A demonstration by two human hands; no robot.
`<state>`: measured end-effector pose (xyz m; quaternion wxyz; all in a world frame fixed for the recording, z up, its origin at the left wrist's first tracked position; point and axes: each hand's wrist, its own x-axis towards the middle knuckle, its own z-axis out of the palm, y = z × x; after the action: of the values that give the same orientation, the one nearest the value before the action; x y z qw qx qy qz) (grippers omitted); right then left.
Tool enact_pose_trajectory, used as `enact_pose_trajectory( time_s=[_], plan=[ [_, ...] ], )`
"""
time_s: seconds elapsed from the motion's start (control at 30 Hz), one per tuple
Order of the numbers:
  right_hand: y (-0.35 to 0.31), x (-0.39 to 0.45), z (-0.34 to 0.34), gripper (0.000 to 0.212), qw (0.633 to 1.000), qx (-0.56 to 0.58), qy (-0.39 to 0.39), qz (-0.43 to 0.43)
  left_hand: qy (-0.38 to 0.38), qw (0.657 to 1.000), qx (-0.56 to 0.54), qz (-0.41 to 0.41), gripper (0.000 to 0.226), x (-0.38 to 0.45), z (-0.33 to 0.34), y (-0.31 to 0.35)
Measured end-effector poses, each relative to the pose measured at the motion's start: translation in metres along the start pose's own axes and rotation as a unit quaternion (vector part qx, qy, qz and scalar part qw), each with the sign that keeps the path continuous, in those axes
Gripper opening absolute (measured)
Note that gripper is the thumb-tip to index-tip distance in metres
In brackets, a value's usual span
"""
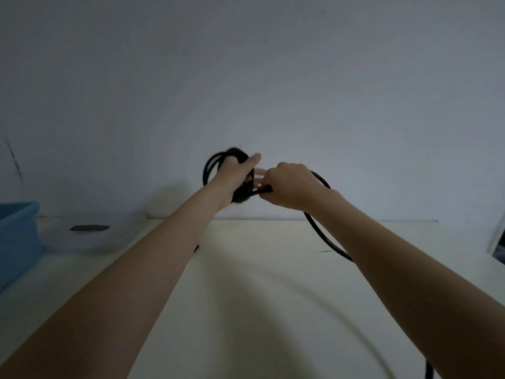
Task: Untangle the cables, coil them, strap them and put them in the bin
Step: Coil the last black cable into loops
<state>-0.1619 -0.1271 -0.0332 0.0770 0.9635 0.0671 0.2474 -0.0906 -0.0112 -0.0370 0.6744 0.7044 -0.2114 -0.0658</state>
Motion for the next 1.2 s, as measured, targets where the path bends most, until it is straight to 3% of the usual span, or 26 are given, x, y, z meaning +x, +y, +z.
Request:
enact_pose_trajectory(
  time_s=[0.07, 0.13, 0.27, 0.33, 0.43, 0.57, 0.67, 0.73, 0.8, 0.87, 0.93, 1.07, 1.2],
  plan=[
    [0.003, -0.004, -0.002, 0.027, 1.0, -0.03, -0.001, -0.005, -0.064, 0.996, -0.009, -0.055, 0.034, -0.008, -0.001, -0.008],
    [0.008, -0.006, 0.002, 0.02, 0.998, -0.06, 0.008, -0.007, -0.15, 0.985, 0.008, -0.09, 0.022, -0.021, -0.001, -0.006],
    [0.026, -0.012, 0.022, 0.015, 0.98, -0.075, 0.175, -0.061, -0.326, 0.938, 0.014, -0.12, 0.016, -0.038, -0.005, 0.0],
    [0.039, -0.013, 0.028, 0.02, 0.97, -0.054, 0.229, -0.064, -0.395, 0.909, 0.023, -0.134, 0.016, -0.047, -0.006, 0.001],
    [0.042, -0.01, 0.026, 0.025, 0.971, 0.079, 0.225, -0.015, -0.449, 0.884, -0.017, -0.128, 0.015, -0.053, -0.007, 0.006],
    [0.041, 0.002, 0.016, 0.017, 0.951, 0.28, 0.056, 0.121, -0.411, 0.906, -0.093, -0.044, 0.014, -0.047, -0.014, 0.016],
    [0.036, 0.001, 0.014, 0.015, 0.852, 0.473, -0.046, 0.219, -0.346, 0.927, -0.145, 0.003, 0.012, -0.048, -0.01, 0.026],
    [0.034, -0.004, 0.017, 0.015, 0.822, 0.502, -0.111, 0.245, -0.322, 0.926, -0.196, 0.021, 0.012, -0.047, -0.009, 0.03],
    [0.034, -0.011, 0.02, 0.011, 0.789, 0.542, -0.132, 0.258, -0.314, 0.919, -0.234, 0.038, 0.01, -0.045, -0.01, 0.035],
    [0.038, -0.015, 0.018, 0.025, 0.728, 0.614, -0.14, 0.271, -0.291, 0.914, -0.28, 0.048, 0.009, -0.042, -0.015, 0.042],
    [0.044, -0.017, 0.017, 0.038, 0.694, 0.657, -0.135, 0.263, -0.268, 0.908, -0.317, 0.052, 0.01, -0.038, -0.022, 0.049],
    [0.055, -0.02, 0.019, 0.018, 0.72, 0.642, -0.06, 0.258, -0.2, 0.909, -0.364, 0.045, 0.021, -0.031, -0.032, 0.051],
    [0.035, -0.01, 0.024, 0.02, 0.809, 0.526, -0.066, 0.255, -0.102, 0.845, -0.522, 0.061, 0.036, -0.025, -0.029, 0.057]
  ],
)
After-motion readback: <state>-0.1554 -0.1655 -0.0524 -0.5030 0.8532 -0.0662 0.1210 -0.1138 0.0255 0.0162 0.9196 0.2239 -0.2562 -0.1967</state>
